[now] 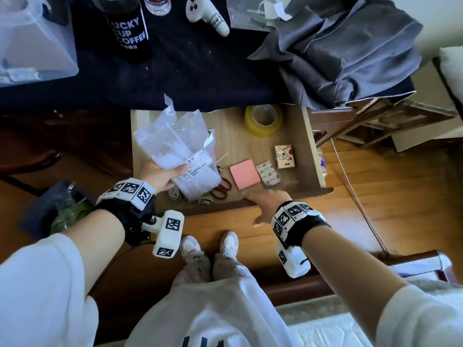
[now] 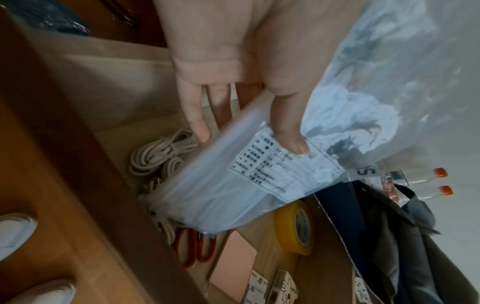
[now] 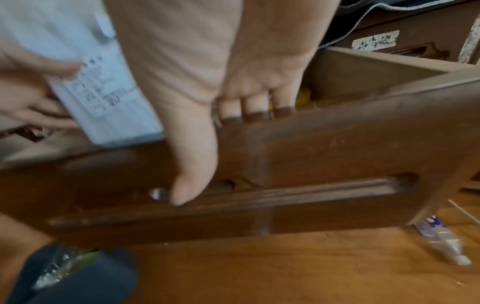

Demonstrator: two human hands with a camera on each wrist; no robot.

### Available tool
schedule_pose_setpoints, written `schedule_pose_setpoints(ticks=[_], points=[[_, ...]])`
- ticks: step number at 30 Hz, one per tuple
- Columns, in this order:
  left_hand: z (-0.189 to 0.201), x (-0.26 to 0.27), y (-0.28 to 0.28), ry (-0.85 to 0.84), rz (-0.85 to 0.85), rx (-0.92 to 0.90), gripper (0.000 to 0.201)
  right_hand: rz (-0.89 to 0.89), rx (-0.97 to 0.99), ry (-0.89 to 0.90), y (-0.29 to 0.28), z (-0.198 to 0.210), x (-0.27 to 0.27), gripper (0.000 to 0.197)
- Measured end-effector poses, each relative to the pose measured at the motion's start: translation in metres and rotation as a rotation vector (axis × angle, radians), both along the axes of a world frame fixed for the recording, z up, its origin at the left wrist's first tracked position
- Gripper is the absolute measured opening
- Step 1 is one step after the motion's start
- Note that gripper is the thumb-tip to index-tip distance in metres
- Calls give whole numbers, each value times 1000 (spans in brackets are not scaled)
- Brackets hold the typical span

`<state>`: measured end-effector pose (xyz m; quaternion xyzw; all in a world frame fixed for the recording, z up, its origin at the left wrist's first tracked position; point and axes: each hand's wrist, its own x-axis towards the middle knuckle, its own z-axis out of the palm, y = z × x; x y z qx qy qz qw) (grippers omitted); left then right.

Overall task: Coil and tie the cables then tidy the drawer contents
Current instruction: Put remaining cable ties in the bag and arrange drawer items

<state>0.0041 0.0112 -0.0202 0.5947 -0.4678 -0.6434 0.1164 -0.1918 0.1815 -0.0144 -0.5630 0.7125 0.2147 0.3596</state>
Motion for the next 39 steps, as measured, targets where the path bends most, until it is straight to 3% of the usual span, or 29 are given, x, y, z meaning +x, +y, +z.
schedule_pose_setpoints(ticks=[3, 8, 11, 14, 19, 22, 26, 32, 39], points=[[1, 4, 7, 0, 27, 0, 18, -23, -73, 93, 0, -13, 1, 55], [5, 9, 13, 9, 38, -22, 22, -124, -120, 99, 0, -21, -8, 31], [4, 11, 17, 11, 57, -27, 30, -235, -42, 22, -7, -22, -20, 30], [0, 13, 24, 9, 65, -26, 19, -296, -14, -18, -8, -24, -21, 31], [-5, 20, 31, -76, -19, -170, 35, -106, -64, 152, -4, -27, -11, 27], [-3, 25, 33, -94, -47, -142, 50, -52, -73, 178, -4, -24, -11, 26], [-1, 26, 39, -28, 78, -24, 44, -53, -99, 185, -2, -24, -12, 28], [1, 33, 46, -43, 95, -3, 33, 25, -132, 160, 12, -28, 4, 26], [3, 36, 45, -24, 115, 0, 38, 32, -120, 129, 10, -29, 0, 26]])
